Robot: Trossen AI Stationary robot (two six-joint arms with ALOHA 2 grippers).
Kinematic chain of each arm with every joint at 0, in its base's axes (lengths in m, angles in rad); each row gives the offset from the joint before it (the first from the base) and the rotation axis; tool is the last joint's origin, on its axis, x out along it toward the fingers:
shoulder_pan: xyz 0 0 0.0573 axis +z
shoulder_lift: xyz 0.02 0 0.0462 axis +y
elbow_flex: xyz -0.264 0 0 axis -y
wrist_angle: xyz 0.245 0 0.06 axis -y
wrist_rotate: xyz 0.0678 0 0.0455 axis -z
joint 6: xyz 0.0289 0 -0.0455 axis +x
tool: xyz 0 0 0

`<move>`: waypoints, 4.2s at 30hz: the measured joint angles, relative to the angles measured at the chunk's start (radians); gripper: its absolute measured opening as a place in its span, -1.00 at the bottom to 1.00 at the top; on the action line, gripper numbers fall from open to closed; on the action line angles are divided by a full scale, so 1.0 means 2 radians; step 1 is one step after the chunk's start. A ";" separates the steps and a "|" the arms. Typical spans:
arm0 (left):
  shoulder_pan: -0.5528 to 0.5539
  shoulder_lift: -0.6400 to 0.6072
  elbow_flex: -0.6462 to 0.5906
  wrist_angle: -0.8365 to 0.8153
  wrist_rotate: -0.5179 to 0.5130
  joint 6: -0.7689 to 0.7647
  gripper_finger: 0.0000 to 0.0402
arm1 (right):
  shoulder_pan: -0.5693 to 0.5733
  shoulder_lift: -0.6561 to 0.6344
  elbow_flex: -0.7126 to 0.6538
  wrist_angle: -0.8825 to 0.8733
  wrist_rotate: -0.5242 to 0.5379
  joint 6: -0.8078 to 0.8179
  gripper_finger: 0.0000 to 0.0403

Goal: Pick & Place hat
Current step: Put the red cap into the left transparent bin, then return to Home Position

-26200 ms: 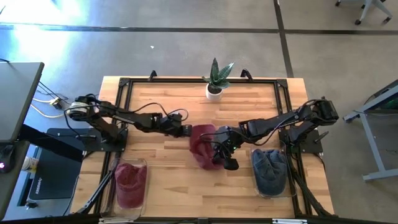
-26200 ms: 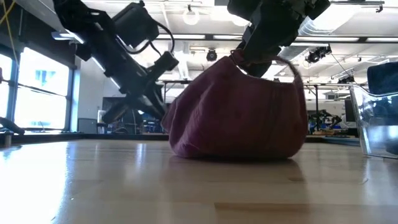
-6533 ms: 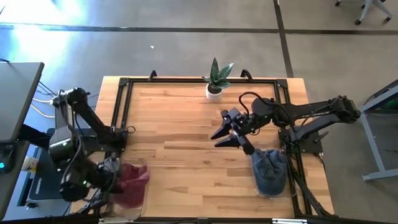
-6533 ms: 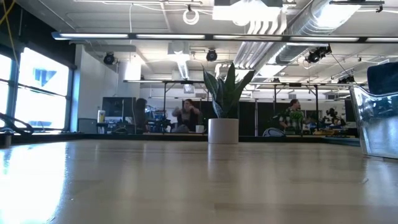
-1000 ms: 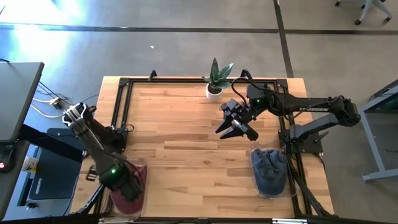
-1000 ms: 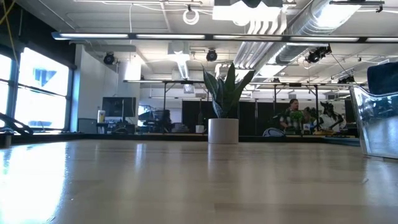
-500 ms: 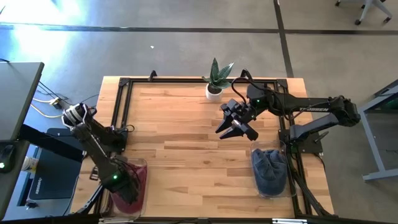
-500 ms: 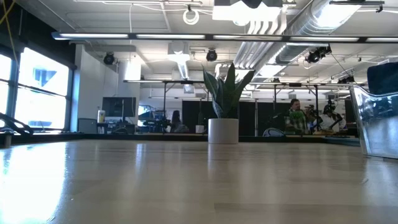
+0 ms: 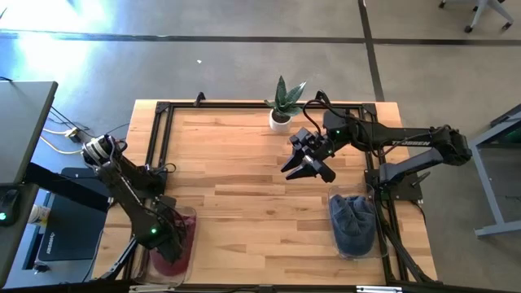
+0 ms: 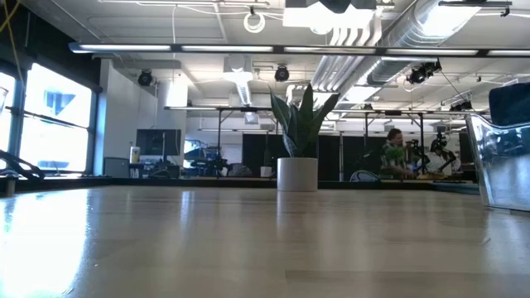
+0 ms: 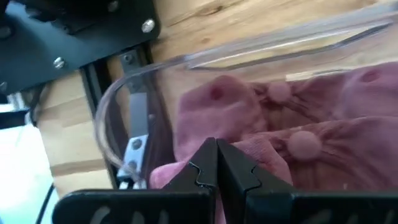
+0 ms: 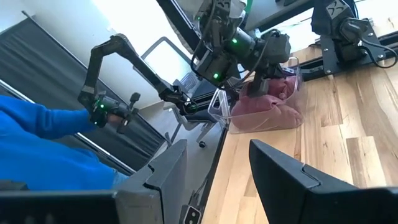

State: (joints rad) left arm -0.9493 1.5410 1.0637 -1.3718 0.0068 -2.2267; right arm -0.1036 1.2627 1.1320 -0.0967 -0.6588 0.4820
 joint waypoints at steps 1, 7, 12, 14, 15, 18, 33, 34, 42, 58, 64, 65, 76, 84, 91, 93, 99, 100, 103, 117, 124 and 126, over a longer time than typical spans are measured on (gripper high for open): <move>0.000 0.000 -0.001 -0.001 0.007 -0.001 -1.00 | 0.000 0.000 0.000 0.000 0.000 0.000 -0.17; 0.000 -0.003 0.043 -0.041 0.023 -0.004 -1.00 | 0.000 0.000 0.000 0.000 0.004 0.008 -0.17; 0.000 -0.003 0.062 -0.082 0.089 -0.039 -1.00 | 0.000 0.000 0.000 0.000 0.018 0.005 -0.17; -0.001 -0.003 0.051 -0.082 0.097 -0.041 -1.00 | 0.000 0.000 0.000 0.000 0.021 0.005 -0.17; 0.000 -0.003 0.044 -0.082 0.100 -0.041 -1.00 | 0.000 0.000 0.000 0.001 0.022 0.005 -0.17; 0.000 -0.003 0.024 -0.070 0.099 -0.034 -1.00 | 0.000 0.000 0.000 0.002 0.022 0.004 -0.17; -0.008 -0.003 -0.045 0.074 0.113 -0.047 -1.00 | 0.000 0.000 0.000 0.002 0.020 0.019 -0.17; -0.007 -0.003 -0.043 0.068 0.114 -0.047 -1.00 | 0.000 0.000 0.000 0.002 0.020 0.019 -0.17; -0.007 -0.034 0.041 -0.045 0.097 -0.033 -1.00 | -0.001 0.000 0.000 0.002 0.019 0.027 -0.17; 0.035 -0.054 0.148 0.010 -0.410 0.093 -1.00 | -0.064 -0.120 -0.001 -0.169 0.020 -0.074 -0.18; 0.113 -0.054 0.148 0.122 -0.472 0.247 -1.00 | -0.060 -0.171 -0.002 -0.235 0.023 -0.106 -0.30; 0.127 -0.054 0.148 0.147 -0.465 0.283 -1.00 | -0.058 -0.180 -0.002 -0.246 0.029 -0.107 -0.33; 0.247 -0.049 0.148 0.427 -0.348 0.636 -1.00 | -0.002 -0.375 -0.193 -0.139 0.174 0.034 -0.73; 0.309 -0.050 0.148 0.460 -0.297 0.682 -1.00 | 0.051 -0.479 -0.364 0.053 0.269 0.055 -0.95; 0.353 -0.054 0.148 0.424 -0.264 0.727 -1.00 | 0.055 -0.506 -0.443 0.135 0.299 -0.023 -0.99; 0.364 -0.073 0.147 0.383 -0.257 0.739 -1.00 | 0.055 -0.517 -0.458 0.147 0.295 -0.026 -0.97; 0.391 -0.133 0.105 0.361 -0.229 0.777 -1.00 | 0.055 -0.563 -0.500 0.182 0.282 -0.019 -0.99; 0.393 -0.150 0.087 0.377 -0.222 0.783 -1.00 | 0.055 -0.571 -0.507 0.188 0.283 -0.015 -0.98; 0.393 -0.216 0.022 0.412 -0.199 0.788 -1.00 | 0.055 -0.596 -0.527 0.211 0.289 -0.005 -0.99; 0.393 -0.488 -0.219 0.512 -0.174 0.759 -1.00 | 0.055 -0.629 -0.561 0.194 0.345 -0.050 -0.99; 0.393 -0.553 -0.220 0.496 -0.176 0.809 -1.00 | 0.058 -0.629 -0.561 0.139 0.351 -0.074 -1.00; 0.393 -0.565 -0.220 0.489 -0.178 0.813 -1.00 | 0.061 -0.629 -0.561 0.124 0.351 -0.078 -1.00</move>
State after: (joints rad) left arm -0.1635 0.4112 0.6239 -0.3934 -0.3485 -0.6016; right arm 0.0193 0.0055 0.0101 0.1518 0.0429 0.3255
